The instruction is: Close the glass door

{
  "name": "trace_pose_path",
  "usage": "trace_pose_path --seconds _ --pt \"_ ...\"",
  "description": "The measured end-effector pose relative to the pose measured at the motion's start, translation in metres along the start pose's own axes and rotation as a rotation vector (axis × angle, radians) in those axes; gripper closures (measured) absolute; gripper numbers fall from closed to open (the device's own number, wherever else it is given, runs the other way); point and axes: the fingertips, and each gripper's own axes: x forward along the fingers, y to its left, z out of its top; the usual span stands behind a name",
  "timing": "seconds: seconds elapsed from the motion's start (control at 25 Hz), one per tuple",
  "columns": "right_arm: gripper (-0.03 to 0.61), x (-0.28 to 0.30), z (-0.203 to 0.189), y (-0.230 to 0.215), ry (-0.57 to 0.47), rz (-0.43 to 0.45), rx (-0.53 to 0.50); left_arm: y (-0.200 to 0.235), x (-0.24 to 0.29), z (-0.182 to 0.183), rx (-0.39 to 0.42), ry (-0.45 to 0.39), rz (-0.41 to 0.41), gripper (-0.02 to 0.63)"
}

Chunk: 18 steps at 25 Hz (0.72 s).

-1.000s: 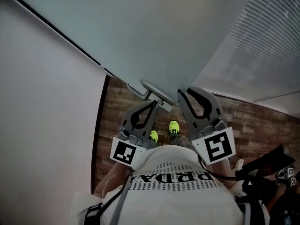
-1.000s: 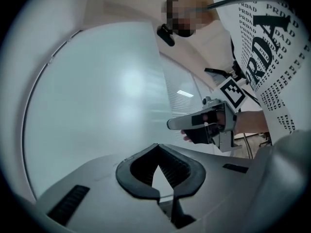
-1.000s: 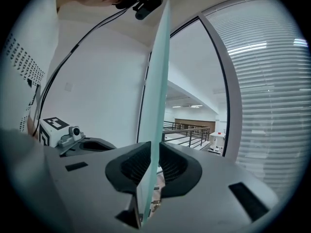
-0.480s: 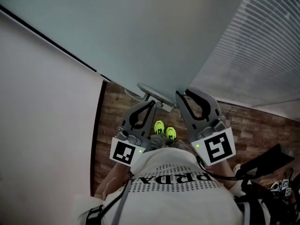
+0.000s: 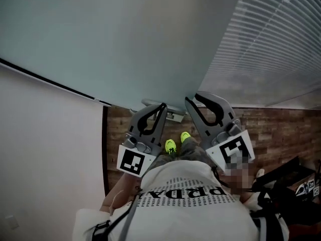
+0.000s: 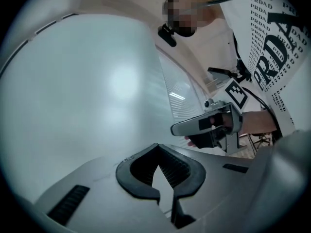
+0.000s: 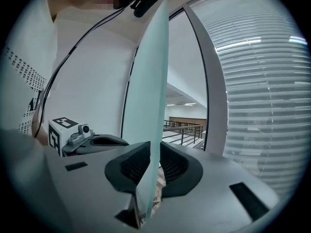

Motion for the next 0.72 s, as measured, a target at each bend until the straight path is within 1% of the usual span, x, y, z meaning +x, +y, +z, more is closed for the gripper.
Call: trace_pose_path --seconds 0.08,0.16,0.28,0.44,0.56,0.72 --pt "0.537 -0.003 -0.001 0.001 0.005 0.000 0.000 -0.004 0.003 0.001 0.013 -0.016 -0.014 0.618" --pt "0.537 -0.002 -0.004 0.004 0.017 0.007 -0.010 -0.005 0.003 -0.002 0.019 -0.012 -0.019 0.618" --pt "0.537 -0.002 -0.008 0.010 0.030 0.013 -0.008 -0.004 -0.001 -0.005 0.011 -0.005 -0.006 0.618" --pt "0.537 -0.001 -0.012 0.008 0.045 -0.015 0.004 0.003 0.006 -0.007 -0.009 -0.009 0.005 0.618" --pt "0.537 0.000 -0.014 0.004 0.056 -0.027 0.005 0.004 0.012 -0.011 -0.003 -0.007 -0.001 0.618" --pt "0.537 0.003 -0.016 0.006 0.065 -0.011 -0.001 0.012 0.012 -0.015 0.008 0.008 0.024 0.618"
